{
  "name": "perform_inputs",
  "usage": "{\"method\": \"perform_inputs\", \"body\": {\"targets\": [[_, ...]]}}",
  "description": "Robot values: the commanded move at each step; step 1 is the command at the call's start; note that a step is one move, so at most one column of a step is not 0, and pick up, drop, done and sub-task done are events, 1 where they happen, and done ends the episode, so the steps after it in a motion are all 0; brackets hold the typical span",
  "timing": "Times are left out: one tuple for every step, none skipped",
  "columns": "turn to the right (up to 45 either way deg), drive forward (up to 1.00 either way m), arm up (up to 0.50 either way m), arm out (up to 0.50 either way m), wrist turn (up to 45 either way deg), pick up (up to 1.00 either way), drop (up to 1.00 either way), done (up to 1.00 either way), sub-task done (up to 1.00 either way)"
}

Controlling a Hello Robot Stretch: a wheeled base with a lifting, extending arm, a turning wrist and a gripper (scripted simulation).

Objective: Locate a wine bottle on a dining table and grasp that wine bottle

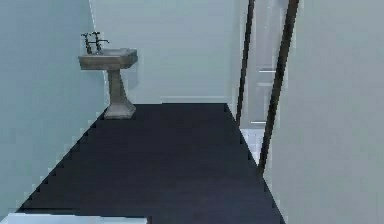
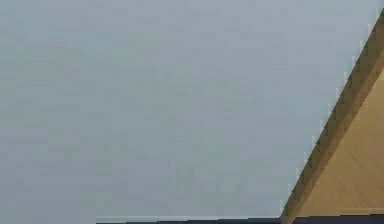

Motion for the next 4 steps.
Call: {"method": "perform_inputs", "body": {"targets": [[0.0,1.0,0.0,0.0,0.0,0.0,0.0,0.0,0.0],[0.0,0.6,0.0,0.0,0.0,0.0,0.0,0.0,0.0],[45.0,0.0,0.0,0.0,0.0,0.0,0.0,0.0,0.0],[21.0,0.0,0.0,0.0,0.0,0.0,0.0,0.0,0.0]]}}
